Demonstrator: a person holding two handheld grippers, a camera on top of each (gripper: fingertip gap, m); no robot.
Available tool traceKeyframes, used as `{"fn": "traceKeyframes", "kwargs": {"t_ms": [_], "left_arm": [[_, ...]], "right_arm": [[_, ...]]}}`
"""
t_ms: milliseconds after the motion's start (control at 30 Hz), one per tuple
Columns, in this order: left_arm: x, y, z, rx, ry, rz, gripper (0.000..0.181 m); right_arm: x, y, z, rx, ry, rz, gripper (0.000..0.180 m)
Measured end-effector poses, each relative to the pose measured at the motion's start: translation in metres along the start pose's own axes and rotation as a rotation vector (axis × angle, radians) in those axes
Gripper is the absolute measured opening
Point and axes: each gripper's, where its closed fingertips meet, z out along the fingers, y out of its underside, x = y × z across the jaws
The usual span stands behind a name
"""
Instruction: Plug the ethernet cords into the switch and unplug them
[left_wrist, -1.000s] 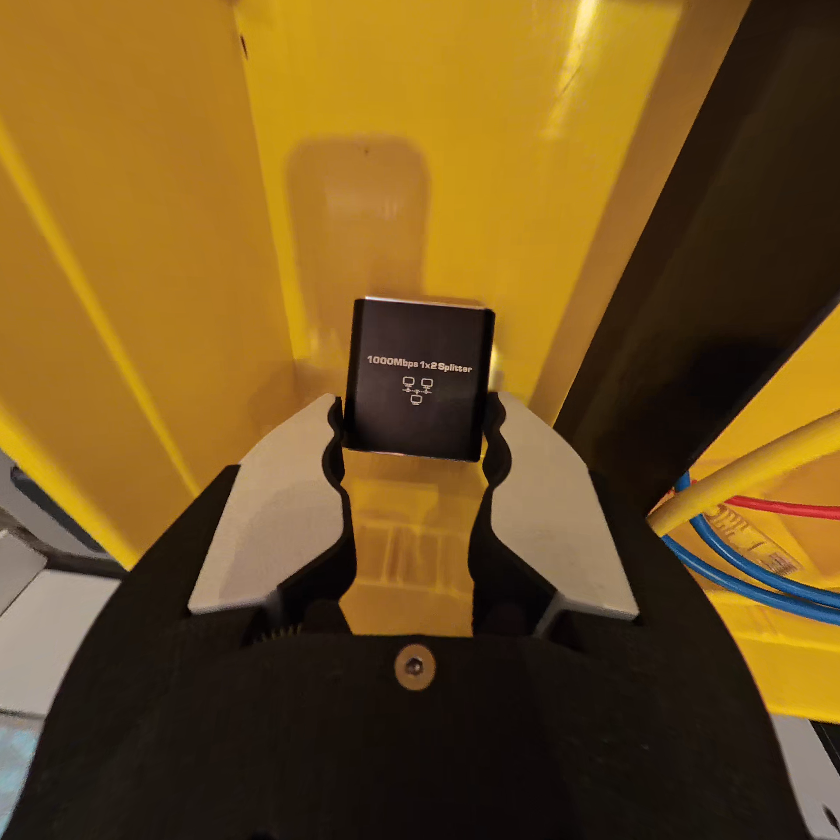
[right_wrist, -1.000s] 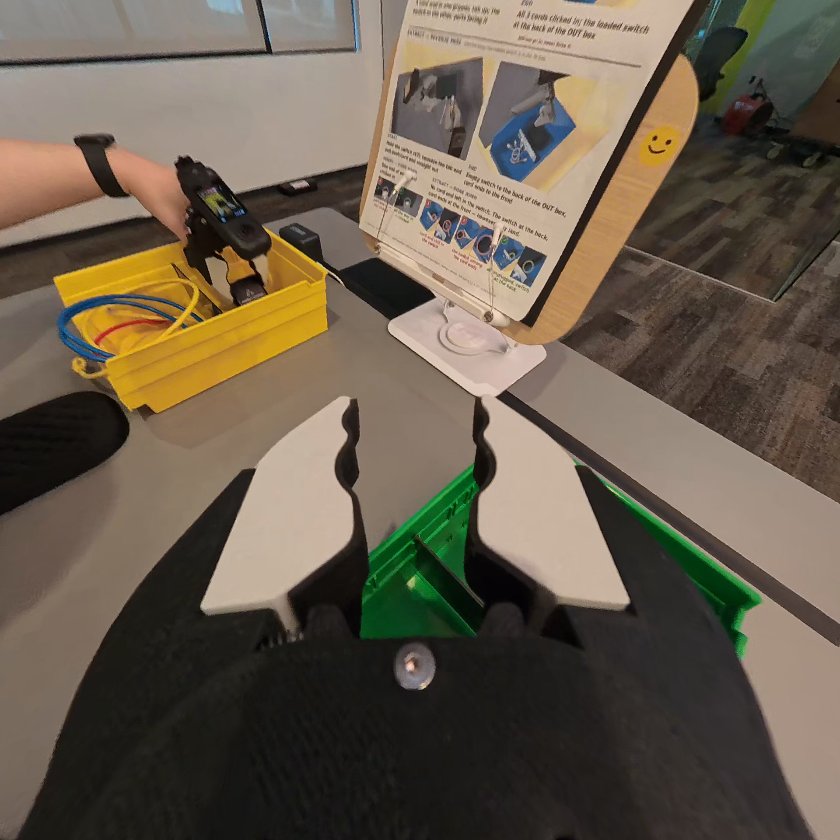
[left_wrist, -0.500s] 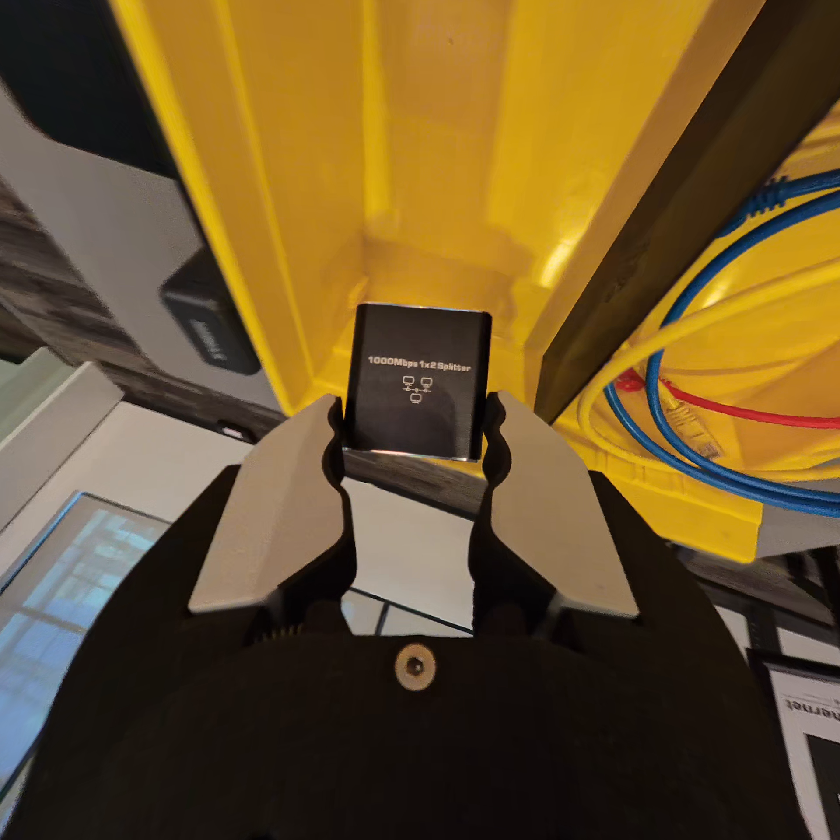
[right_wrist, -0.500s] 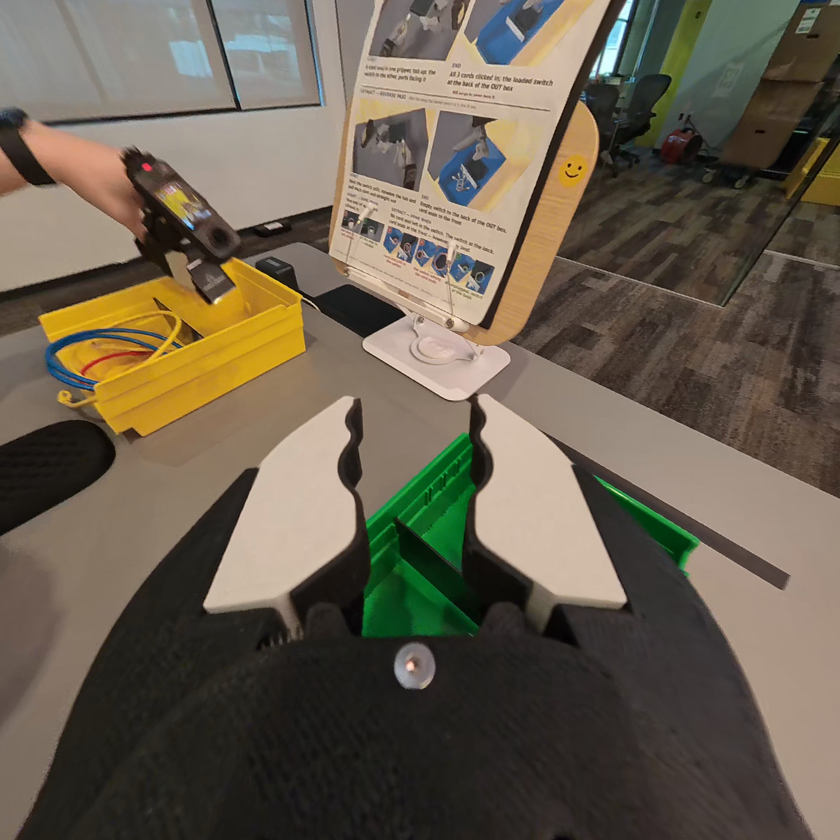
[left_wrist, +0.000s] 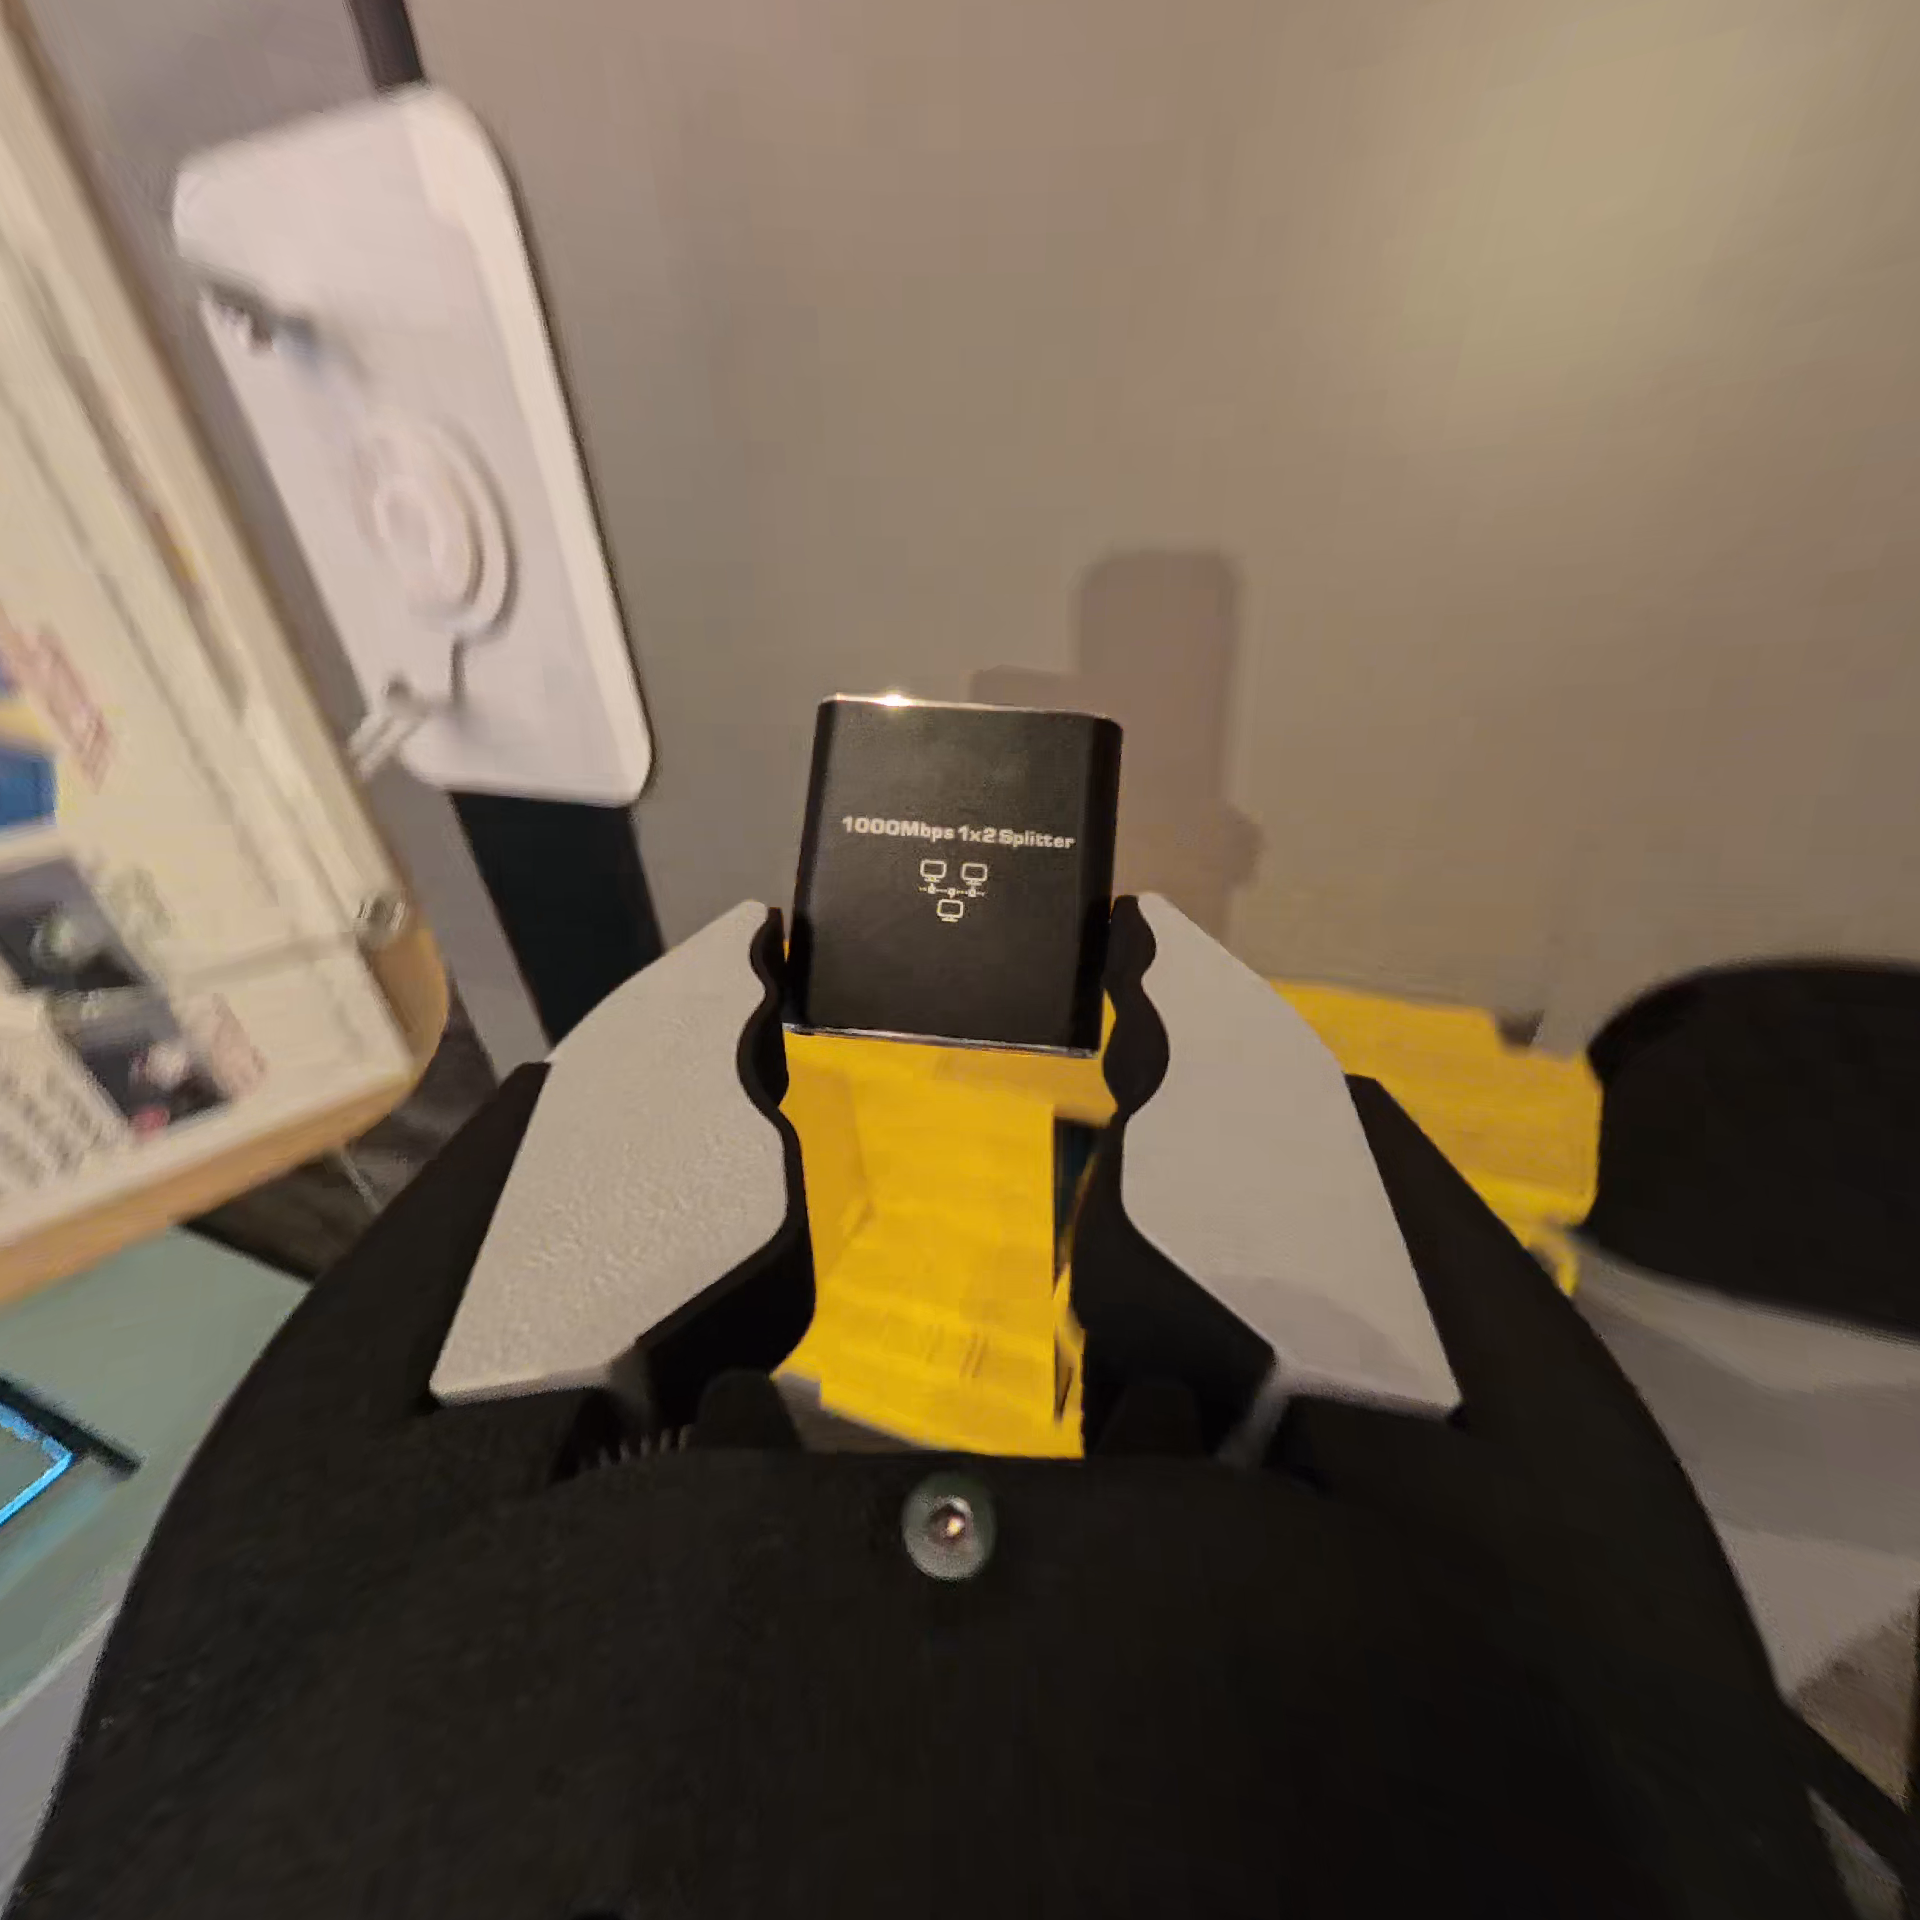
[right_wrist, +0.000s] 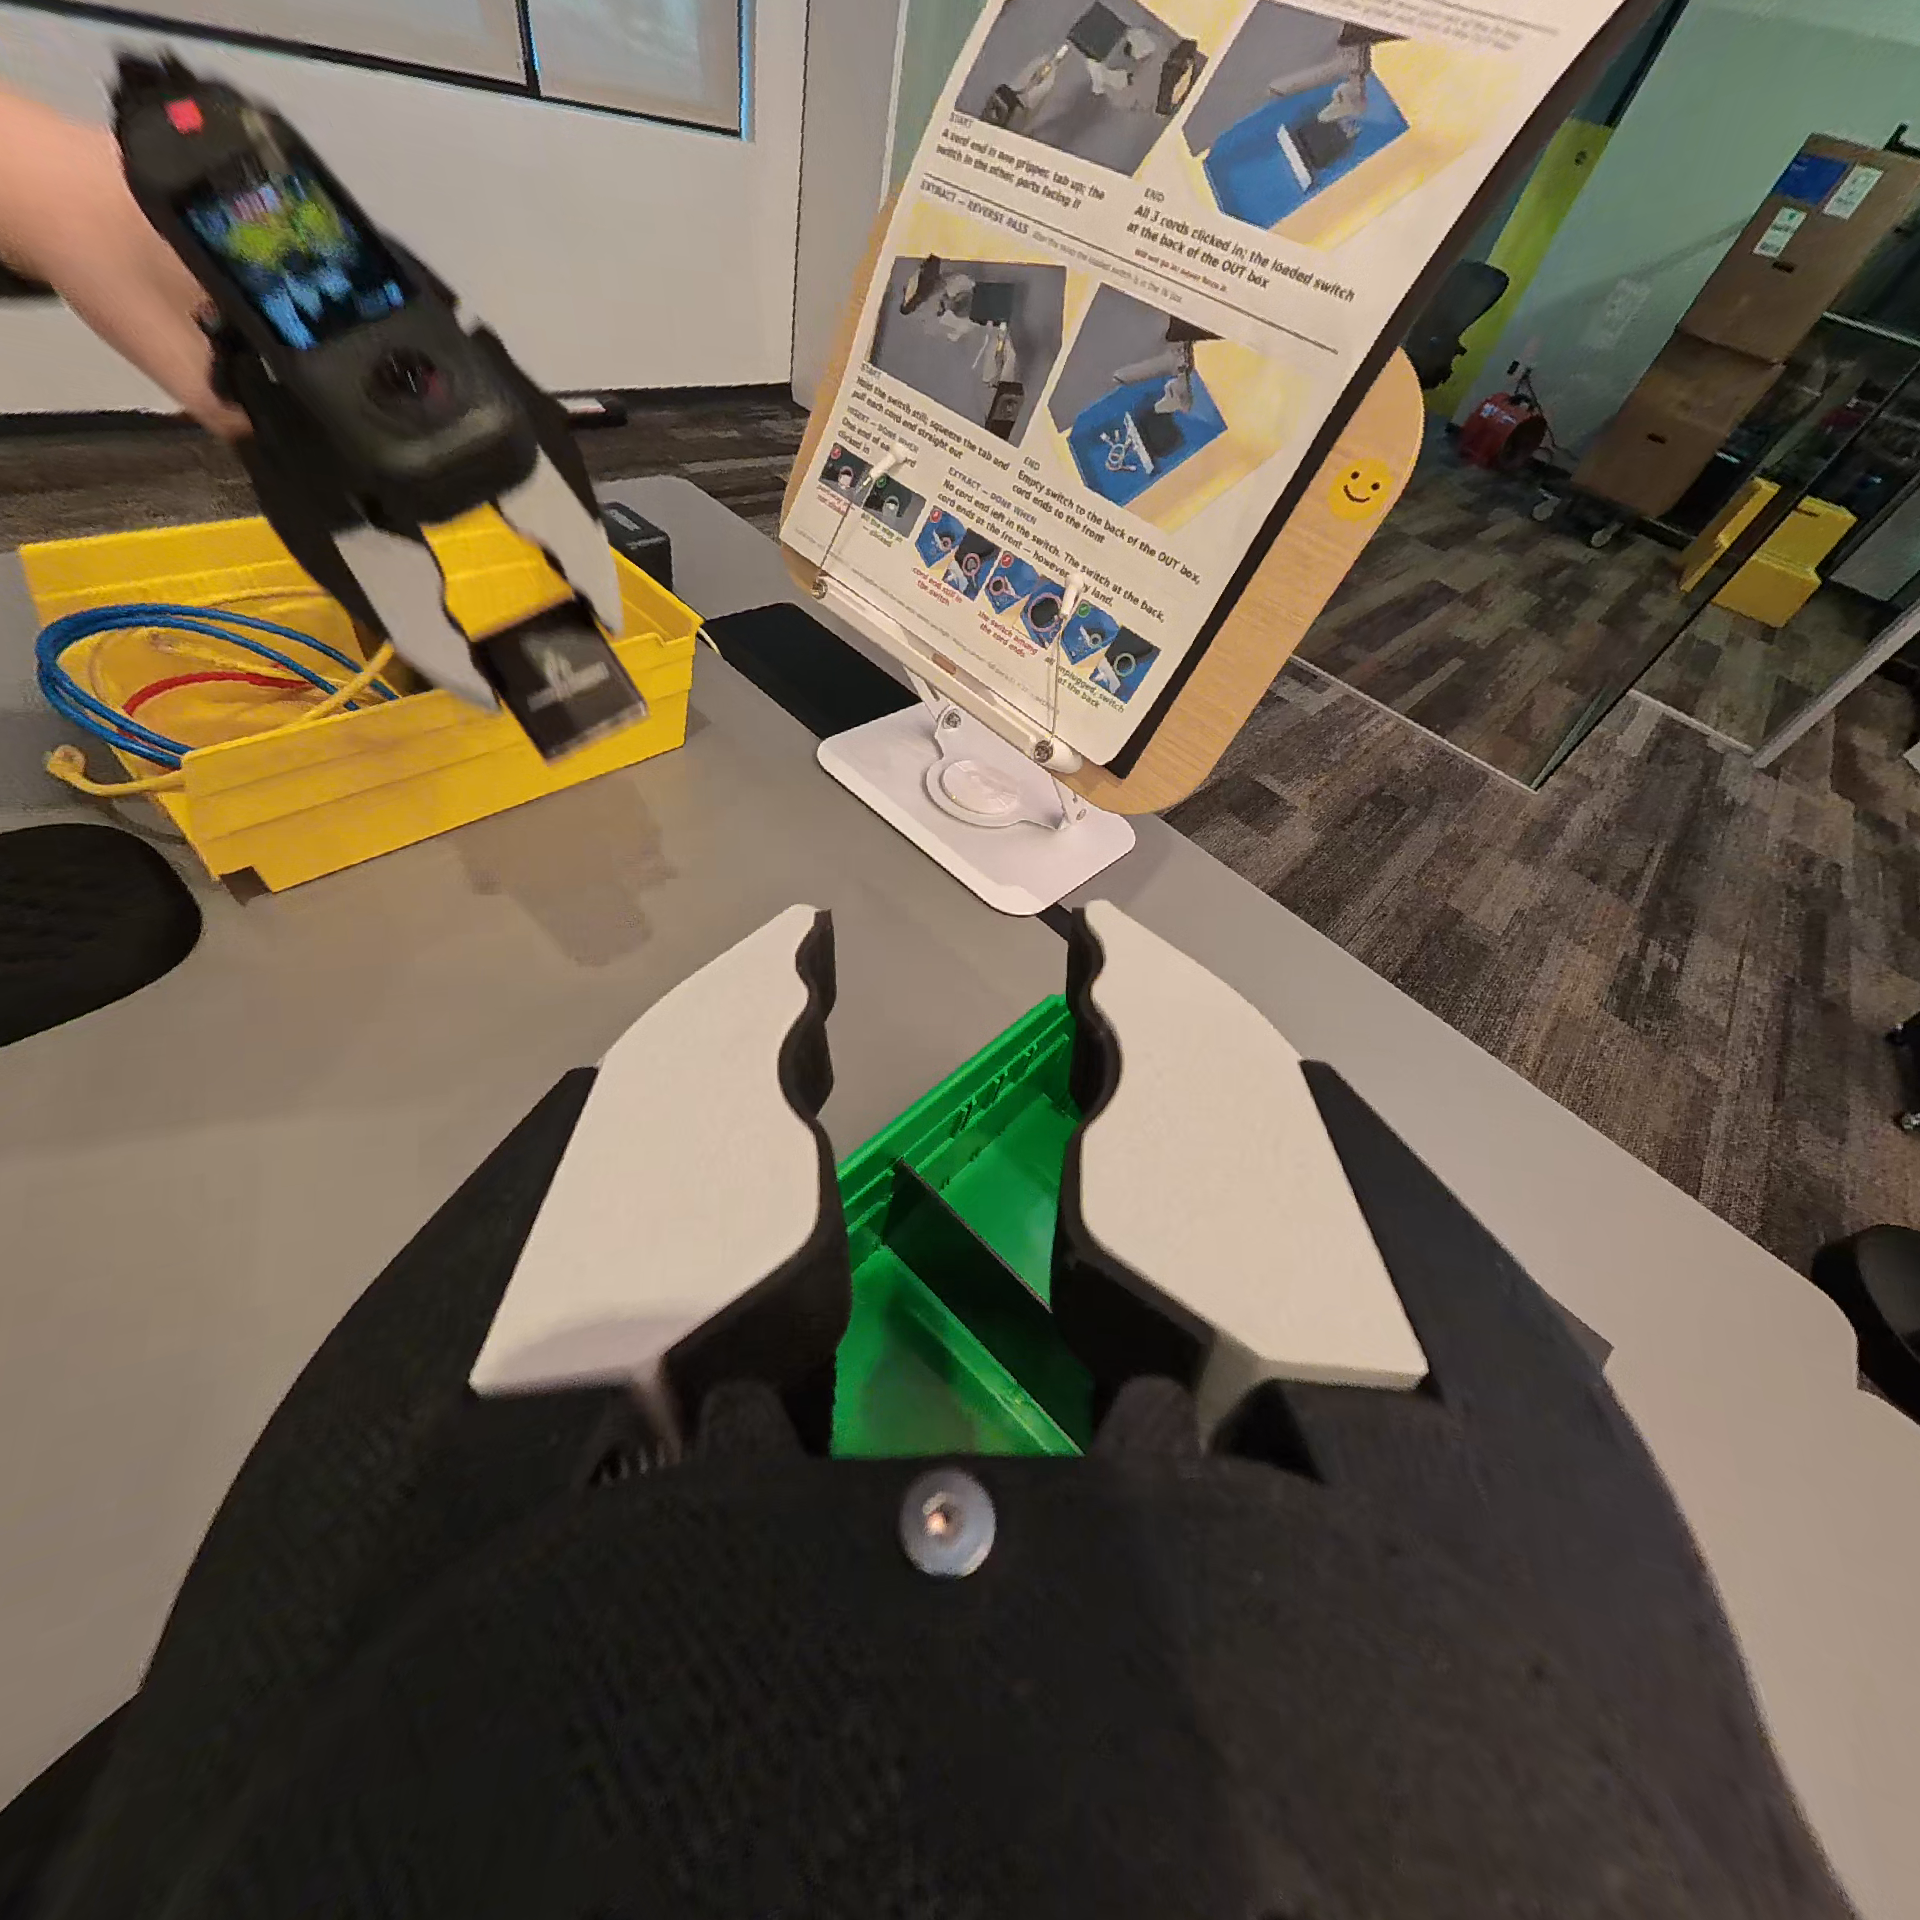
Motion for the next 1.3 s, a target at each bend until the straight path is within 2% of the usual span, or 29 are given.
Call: {"fn": "traceKeyframes", "kwargs": {"t_ms": [100,233,433,867,1000,1133,1200,1300], "left_arm": [[0.022,-0.040,0.035,0.068,0.040,0.017,0.059],[0.051,-0.065,0.081,0.094,0.122,0.013,0.059],[0.066,-0.063,0.111,0.125,0.185,-0.030,0.058],[0.079,-0.050,0.130,0.064,0.266,-0.018,0.058],[0.075,-0.051,0.114,0.132,0.264,-0.063,0.058],[0.047,-0.038,0.051,0.318,0.106,-0.205,0.060],[0.031,-0.012,0.007,0.424,-0.009,-0.338,0.065],[0.018,0.068,-0.034,0.400,-0.252,-0.544,0.069]], "right_arm": [[-0.002,-0.003,-0.006,0.021,-0.003,-0.006,0.044],[-0.004,-0.007,-0.012,0.054,-0.019,-0.007,0.043],[0.002,-0.004,-0.010,0.057,-0.020,0.006,0.042],[0.012,0.012,0.004,-0.010,-0.002,0.021,0.042],[0.014,0.013,0.001,-0.001,0.002,0.027,0.042],[0.017,0.010,-0.005,0.031,0.003,0.036,0.042],[0.017,0.007,-0.007,0.051,0.000,0.042,0.042],[0.018,0.002,-0.009,0.084,-0.003,0.051,0.043]]}}
